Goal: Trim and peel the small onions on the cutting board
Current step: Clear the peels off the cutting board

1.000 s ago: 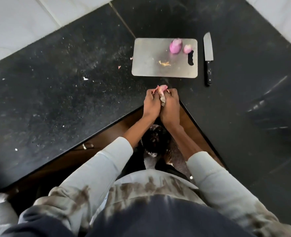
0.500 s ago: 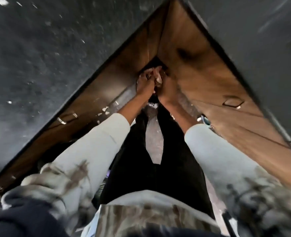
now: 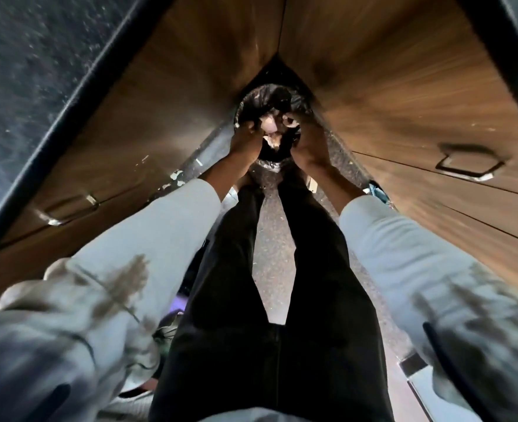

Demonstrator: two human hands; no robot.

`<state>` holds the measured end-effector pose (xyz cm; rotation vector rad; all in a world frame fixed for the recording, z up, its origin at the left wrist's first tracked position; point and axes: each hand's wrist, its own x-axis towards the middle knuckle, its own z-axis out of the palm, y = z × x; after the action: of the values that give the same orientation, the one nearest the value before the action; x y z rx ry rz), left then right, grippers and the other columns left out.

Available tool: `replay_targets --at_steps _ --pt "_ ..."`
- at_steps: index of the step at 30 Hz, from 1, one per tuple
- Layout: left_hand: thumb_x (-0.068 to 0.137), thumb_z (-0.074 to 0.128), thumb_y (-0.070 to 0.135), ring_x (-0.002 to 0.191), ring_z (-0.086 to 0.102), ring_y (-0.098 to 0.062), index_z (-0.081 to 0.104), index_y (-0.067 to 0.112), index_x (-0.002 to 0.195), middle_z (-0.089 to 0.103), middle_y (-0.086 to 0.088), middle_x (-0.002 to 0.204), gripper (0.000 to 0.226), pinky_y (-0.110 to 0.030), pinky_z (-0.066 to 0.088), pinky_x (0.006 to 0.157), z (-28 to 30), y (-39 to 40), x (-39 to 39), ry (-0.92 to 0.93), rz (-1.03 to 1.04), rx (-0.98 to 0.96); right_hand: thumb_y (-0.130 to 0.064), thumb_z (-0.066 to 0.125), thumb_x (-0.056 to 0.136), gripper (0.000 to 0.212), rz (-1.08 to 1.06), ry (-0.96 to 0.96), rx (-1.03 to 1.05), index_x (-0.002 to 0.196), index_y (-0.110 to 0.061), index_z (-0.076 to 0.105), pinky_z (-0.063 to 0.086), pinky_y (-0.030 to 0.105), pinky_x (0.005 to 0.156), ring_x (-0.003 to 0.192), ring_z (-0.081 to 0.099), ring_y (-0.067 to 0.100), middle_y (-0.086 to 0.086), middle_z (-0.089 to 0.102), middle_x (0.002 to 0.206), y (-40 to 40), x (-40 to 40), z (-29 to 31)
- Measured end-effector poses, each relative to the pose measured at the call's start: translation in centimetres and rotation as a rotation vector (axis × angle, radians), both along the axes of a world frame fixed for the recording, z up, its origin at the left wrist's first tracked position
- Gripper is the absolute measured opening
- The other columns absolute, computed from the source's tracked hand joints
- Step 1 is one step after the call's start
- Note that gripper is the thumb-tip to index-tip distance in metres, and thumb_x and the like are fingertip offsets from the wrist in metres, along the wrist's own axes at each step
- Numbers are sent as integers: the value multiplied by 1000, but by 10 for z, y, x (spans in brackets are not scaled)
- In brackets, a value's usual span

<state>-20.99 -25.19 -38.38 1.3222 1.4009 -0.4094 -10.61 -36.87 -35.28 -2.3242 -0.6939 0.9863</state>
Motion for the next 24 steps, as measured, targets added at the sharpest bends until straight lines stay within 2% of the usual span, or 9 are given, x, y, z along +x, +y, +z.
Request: replay_targets --at_steps 2,5,7,9,11,14,16,19,24 --pt "101 49 13 128 62 -41 65 4 137 68 -24 136 40 -49 50 109 16 1 -5 -2 21 -2 4 59 80 46 19 21 51 122 -5 74 51 35 105 120 67 27 13 73 126 -2 6 31" --pt "88 52 16 124 66 -36 71 14 119 71 -19 132 36 -45 52 110 62 2 4 -31 101 18 16 59 80 54 23 94 16 126 -9 74 51 33 108 123 68 26 11 74 128 4 17 82" --pt "91 50 6 121 67 -34 69 11 122 71 -18 130 37 -40 54 106 98 1 13 -71 57 40 15 59 84 52 58 77 17 128 -10 73 50 29 108 124 66 23 10 73 130 9 23 118" --pt "91 43 -3 118 69 -36 69 7 123 73 -21 124 43 -43 56 102 149 2 29 -137 10 119 4 61 90 40 103 28 72 124 -11 75 47 19 103 120 67 18 9 75 127 16 29 149" --pt "81 38 14 115 72 -29 72 7 124 77 -16 119 55 -42 55 102 201 4 40 -185 -59 238 -13 61 91 31 139 -18 105 116 -21 78 52 17 95 110 72 16 3 79 116 25 36 179" --pt "84 38 23 114 70 -24 68 17 131 76 -7 122 55 -38 54 104 277 12 52 -285 -201 436 -25 60 94 23 145 -136 108 114 -23 71 59 33 78 96 75 27 4 79 103 45 50 231" --pt "96 40 21 113 69 -24 64 21 130 73 -4 123 41 -38 55 102 313 22 60 -383 -207 617 -29 56 100 20 147 -228 239 116 -23 66 57 37 81 100 73 27 3 78 105 60 58 275" --pt "99 38 25 108 67 -21 59 20 128 69 -2 124 36 -33 52 97 351 47 76 -478 -191 816 -28 55 104 25 145 -276 463 126 -28 67 55 34 91 106 71 16 -5 77 115 87 74 324" --pt "99 48 9 106 65 -27 57 14 127 64 -6 126 30 -38 54 92 393 99 98 -479 -164 984 -24 51 102 33 263 -347 500 132 -29 64 55 37 97 112 69 18 -6 74 123 138 108 368"
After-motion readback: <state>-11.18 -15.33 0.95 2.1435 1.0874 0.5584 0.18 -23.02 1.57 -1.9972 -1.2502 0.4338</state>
